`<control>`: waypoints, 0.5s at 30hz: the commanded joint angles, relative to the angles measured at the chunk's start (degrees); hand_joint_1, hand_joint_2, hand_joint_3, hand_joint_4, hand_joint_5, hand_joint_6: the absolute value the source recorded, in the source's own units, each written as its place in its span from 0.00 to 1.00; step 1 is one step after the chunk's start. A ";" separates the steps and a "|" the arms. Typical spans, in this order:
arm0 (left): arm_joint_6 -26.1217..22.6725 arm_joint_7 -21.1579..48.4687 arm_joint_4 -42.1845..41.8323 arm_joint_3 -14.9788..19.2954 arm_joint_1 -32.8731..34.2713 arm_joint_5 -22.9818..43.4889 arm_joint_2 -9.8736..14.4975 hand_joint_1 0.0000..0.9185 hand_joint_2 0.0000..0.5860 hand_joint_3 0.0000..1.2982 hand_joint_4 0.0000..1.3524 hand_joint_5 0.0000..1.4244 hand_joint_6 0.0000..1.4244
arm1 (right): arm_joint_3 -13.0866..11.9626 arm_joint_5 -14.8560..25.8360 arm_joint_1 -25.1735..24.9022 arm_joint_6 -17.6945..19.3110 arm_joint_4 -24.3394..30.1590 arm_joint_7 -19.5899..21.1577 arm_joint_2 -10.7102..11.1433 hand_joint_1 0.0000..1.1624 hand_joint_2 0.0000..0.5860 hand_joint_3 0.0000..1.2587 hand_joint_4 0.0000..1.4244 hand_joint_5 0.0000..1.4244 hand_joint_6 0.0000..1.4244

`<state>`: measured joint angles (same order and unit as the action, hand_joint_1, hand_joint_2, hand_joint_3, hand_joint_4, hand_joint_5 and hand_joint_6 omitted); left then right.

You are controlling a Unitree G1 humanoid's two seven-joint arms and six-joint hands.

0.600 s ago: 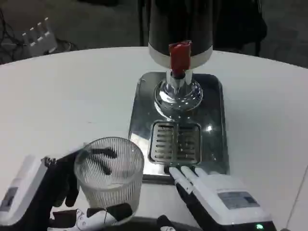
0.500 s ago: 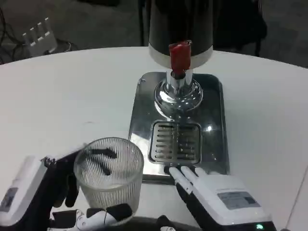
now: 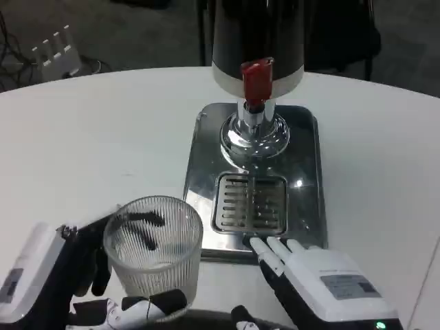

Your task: Grasp the cup under the faucet to collect the drink, then remove the cup.

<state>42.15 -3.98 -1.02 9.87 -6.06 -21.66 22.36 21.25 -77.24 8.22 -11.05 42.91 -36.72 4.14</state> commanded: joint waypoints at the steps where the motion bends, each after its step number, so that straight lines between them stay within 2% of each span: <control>1: 0.44 -1.29 0.91 -0.01 1.51 0.36 -0.53 0.56 0.41 0.77 0.79 0.91 1.00 | -0.92 0.40 1.45 -0.37 1.68 0.33 -0.87 0.21 0.78 0.02 0.00 0.00 0.00; 8: -0.49 -2.23 5.20 -0.56 5.40 -1.61 -0.81 0.56 0.41 0.77 0.79 0.91 1.00 | -2.97 1.28 4.33 -0.28 4.29 1.96 -1.60 0.20 0.78 0.03 0.00 0.00 0.00; 15: -2.89 -5.85 13.85 -1.96 12.33 -5.80 -0.08 0.56 0.41 0.77 0.79 0.91 1.00 | -4.21 1.00 6.72 0.21 6.95 2.74 -1.84 0.20 0.78 0.04 0.00 0.00 0.00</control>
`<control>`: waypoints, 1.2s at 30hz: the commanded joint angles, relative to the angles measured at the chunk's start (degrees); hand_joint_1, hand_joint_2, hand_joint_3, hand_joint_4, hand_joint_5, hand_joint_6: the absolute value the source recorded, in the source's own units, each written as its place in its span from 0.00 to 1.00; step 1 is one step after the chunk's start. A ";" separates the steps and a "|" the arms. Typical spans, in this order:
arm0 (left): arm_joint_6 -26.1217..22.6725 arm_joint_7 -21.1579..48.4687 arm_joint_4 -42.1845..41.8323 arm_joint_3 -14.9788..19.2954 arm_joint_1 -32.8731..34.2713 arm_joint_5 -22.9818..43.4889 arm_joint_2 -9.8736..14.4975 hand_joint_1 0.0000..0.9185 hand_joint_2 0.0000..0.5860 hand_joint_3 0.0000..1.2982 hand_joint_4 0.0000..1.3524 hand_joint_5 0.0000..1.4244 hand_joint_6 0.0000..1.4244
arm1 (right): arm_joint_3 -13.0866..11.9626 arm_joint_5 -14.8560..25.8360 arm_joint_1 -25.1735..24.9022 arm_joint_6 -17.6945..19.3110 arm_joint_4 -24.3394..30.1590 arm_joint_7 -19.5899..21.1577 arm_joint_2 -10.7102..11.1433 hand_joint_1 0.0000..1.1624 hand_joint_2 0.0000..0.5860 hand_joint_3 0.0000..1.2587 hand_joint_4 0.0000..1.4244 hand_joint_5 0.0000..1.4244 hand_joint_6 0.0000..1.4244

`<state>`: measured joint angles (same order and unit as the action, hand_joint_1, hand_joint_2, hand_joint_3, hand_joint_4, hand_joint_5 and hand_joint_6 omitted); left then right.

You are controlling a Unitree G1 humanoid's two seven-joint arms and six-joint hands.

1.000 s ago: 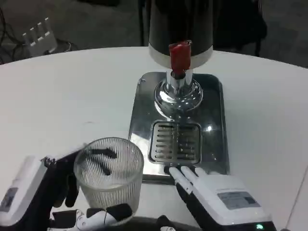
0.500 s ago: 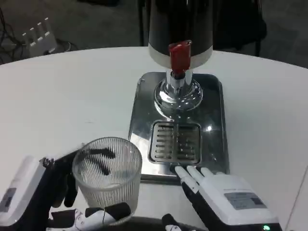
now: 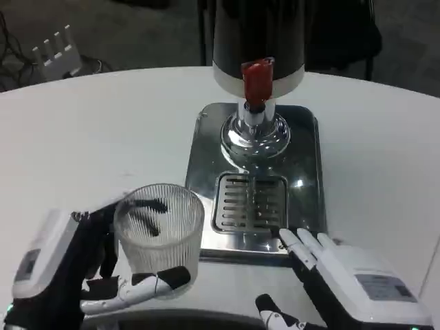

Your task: Grasp the cup under the faucet to collect the drink, then remove the cup.

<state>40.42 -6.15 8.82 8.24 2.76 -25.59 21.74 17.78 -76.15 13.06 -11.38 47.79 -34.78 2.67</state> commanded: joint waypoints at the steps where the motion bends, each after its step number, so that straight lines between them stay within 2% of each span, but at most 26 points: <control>1: -1.51 -4.56 5.48 -0.60 4.72 -2.65 0.73 0.56 0.41 0.77 0.79 0.91 1.00 | -0.94 0.07 2.16 0.61 2.42 0.63 -0.39 0.20 0.78 0.04 0.00 0.00 0.00; 8: -3.12 -10.49 16.25 -3.56 13.59 -6.78 2.14 0.56 0.41 0.77 0.79 0.91 1.00 | -2.36 1.60 3.00 1.32 4.09 -0.11 -0.18 0.20 0.78 0.04 0.00 0.00 0.00; 14: -4.80 -15.21 26.32 -6.98 22.22 -9.16 3.69 0.56 0.41 0.77 0.79 0.91 1.00 | -2.51 2.20 5.09 1.87 5.22 0.11 -0.32 0.20 0.78 0.04 0.00 0.00 0.00; 19: -5.17 -17.42 31.03 -9.93 27.22 -9.52 4.43 0.56 0.41 0.77 0.79 0.91 1.00 | -2.72 2.67 6.36 2.40 6.14 0.19 -0.36 0.21 0.79 0.04 0.00 0.00 0.00; 24: -7.07 -18.76 34.04 -12.90 31.86 -9.55 3.75 0.56 0.41 0.77 0.79 0.91 1.00 | -2.99 3.43 7.28 3.14 6.56 0.11 -0.25 0.21 0.79 0.04 0.00 0.00 0.00; 29: -8.81 -19.45 36.42 -15.82 36.09 -10.30 2.62 0.55 0.42 0.77 0.79 0.91 1.00 | -4.27 4.25 8.06 3.50 7.60 0.32 0.03 0.21 0.80 0.04 0.00 0.00 0.00; 36: -10.31 -19.85 39.10 -19.15 39.31 -11.48 1.85 0.55 0.42 0.77 0.79 0.90 1.00 | -5.61 5.13 8.50 3.87 8.46 0.06 -0.07 0.21 0.80 0.04 0.00 0.00 0.00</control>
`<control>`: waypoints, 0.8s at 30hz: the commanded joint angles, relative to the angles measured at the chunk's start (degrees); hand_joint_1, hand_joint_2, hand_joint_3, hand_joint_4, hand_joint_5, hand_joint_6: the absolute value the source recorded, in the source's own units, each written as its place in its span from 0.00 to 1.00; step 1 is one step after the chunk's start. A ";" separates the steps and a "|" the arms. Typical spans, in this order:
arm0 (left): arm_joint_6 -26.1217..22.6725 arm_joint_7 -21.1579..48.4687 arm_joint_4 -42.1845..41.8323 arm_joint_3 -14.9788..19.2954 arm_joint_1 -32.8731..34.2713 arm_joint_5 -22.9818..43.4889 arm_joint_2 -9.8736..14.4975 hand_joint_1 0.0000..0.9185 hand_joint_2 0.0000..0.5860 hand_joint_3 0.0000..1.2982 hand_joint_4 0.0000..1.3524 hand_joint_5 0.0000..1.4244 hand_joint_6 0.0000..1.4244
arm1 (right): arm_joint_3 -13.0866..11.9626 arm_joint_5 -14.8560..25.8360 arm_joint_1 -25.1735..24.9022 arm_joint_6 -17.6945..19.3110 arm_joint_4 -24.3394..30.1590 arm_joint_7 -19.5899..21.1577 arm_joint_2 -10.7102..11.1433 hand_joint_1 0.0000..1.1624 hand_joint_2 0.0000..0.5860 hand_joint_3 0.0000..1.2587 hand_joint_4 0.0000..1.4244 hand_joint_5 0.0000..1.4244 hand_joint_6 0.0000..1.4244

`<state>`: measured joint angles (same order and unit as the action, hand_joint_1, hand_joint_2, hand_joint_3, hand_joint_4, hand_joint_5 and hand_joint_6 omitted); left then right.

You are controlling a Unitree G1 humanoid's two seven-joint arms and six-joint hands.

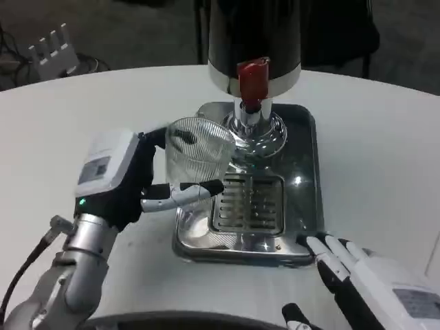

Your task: Grasp the cup under the faucet to collect the drink, then remove the cup.

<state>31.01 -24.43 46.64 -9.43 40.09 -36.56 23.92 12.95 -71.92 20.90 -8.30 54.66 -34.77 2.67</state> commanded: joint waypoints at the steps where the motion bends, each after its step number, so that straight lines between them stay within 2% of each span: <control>1: -1.08 -1.66 1.63 -1.99 2.28 -0.67 -0.38 0.55 0.42 0.77 0.79 0.89 1.00 | -1.05 1.06 0.69 0.83 1.77 -0.09 0.01 0.21 0.80 0.04 0.00 0.00 0.00; 15: -3.26 -1.80 4.72 -7.49 5.74 -2.42 -1.32 0.54 0.41 0.77 0.78 0.84 0.99 | -2.61 2.52 0.46 1.37 2.84 -1.55 0.49 0.21 0.80 0.05 0.00 0.00 0.01; 24: -3.81 0.45 5.94 -10.25 7.11 -2.66 -1.69 0.48 0.40 0.69 0.70 0.71 0.82 | -3.24 3.02 0.88 1.44 2.65 -1.63 0.31 0.21 0.80 0.05 0.00 0.00 0.01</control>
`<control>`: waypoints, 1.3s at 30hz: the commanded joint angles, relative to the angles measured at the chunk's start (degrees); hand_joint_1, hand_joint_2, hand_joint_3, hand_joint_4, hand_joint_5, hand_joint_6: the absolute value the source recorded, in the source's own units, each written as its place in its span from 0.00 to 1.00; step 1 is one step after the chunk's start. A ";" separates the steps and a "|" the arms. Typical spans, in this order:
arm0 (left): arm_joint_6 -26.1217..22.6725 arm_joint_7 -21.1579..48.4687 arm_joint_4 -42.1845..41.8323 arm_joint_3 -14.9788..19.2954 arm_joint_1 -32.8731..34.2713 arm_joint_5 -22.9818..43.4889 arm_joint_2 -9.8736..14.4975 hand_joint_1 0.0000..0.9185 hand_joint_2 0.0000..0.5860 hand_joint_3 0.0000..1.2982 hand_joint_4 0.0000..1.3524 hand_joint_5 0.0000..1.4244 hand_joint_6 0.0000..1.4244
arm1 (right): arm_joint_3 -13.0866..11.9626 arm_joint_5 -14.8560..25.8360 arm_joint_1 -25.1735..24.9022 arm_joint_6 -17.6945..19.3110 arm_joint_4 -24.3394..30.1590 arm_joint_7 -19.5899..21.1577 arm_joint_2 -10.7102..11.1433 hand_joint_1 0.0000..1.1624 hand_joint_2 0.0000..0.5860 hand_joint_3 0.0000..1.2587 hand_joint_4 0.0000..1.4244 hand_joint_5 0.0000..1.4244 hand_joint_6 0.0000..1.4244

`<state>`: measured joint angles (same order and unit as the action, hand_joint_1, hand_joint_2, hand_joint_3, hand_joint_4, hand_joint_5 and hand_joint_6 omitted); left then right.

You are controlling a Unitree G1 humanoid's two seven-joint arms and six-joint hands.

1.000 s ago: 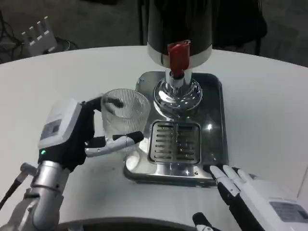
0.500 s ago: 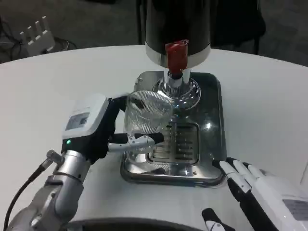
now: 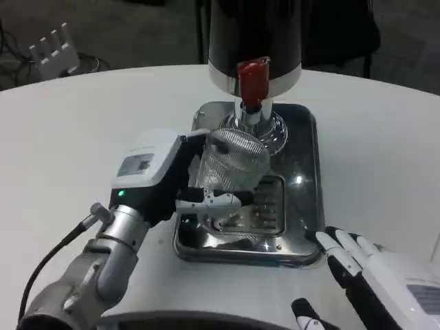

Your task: Grasp the cup under the faucet to collect the drink, then remove the cup.

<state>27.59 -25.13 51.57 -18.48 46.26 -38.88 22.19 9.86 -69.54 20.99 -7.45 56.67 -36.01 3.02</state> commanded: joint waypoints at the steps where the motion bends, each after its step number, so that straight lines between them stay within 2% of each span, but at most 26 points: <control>1: -0.46 1.83 1.21 -1.45 1.07 -0.20 0.06 0.48 0.40 0.68 0.69 0.69 0.80 | -0.15 0.70 0.83 0.60 0.60 -0.35 -0.08 0.21 0.80 0.05 0.00 0.00 0.01; 8: -0.39 4.47 1.51 -2.13 0.93 0.07 0.30 0.39 0.38 0.60 0.57 0.53 0.59 | 0.04 0.57 1.01 0.55 0.29 -0.15 -0.56 0.21 0.80 0.05 0.00 0.00 0.01; 15: 0.33 6.58 0.47 -1.94 -0.06 0.97 1.30 0.32 0.35 0.52 0.49 0.43 0.45 | 0.74 0.11 0.49 0.56 0.16 -0.51 -1.05 0.21 0.80 0.05 0.00 0.00 0.01; 19: 1.15 7.90 -0.38 -1.53 -0.62 2.06 1.94 0.27 0.30 0.45 0.35 0.32 0.34 | 0.83 -0.01 0.76 0.57 0.23 -0.49 -1.09 0.21 0.80 0.05 0.00 0.00 0.01; 20: 1.38 8.07 -0.74 -1.42 -0.86 2.31 2.17 0.24 0.25 0.40 0.28 0.27 0.31 | 0.83 0.08 0.86 0.54 0.25 -0.47 -1.13 0.21 0.80 0.05 0.00 0.00 0.01; 23: 1.45 8.54 -2.02 -1.15 -1.63 2.99 2.93 0.16 0.20 0.26 0.10 0.16 0.24 | 0.88 0.30 1.08 0.62 0.44 -0.32 -1.15 0.21 0.79 0.05 0.00 0.00 0.02; 25: 1.16 8.82 -2.80 -0.85 -2.08 3.19 3.30 0.14 0.18 0.19 0.03 0.11 0.21 | 0.93 0.29 1.19 0.69 0.52 -0.25 -1.15 0.21 0.78 0.05 0.00 0.00 0.02; 28: 0.65 9.78 -3.90 -0.55 -2.59 3.15 3.73 0.14 0.17 0.17 0.00 0.09 0.19 | 0.89 0.64 1.32 0.64 0.64 -0.44 -1.12 0.21 0.78 0.05 0.00 0.00 0.02; 34: -0.68 13.02 -7.23 0.15 -4.23 3.48 4.83 0.14 0.15 0.13 0.00 0.04 0.13 | 0.86 1.27 2.14 0.73 0.89 -0.20 -1.06 0.21 0.78 0.06 0.00 0.00 0.03; 39: -0.77 13.65 -11.85 1.91 -6.54 4.46 5.66 0.13 0.15 0.11 0.00 0.03 0.12 | 0.64 1.92 2.97 1.06 1.30 0.21 -0.84 0.21 0.78 0.06 0.00 0.01 0.03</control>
<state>27.22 -11.90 42.48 -17.94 41.65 -35.45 26.52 10.51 -68.18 22.90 -7.12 56.77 -36.00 2.18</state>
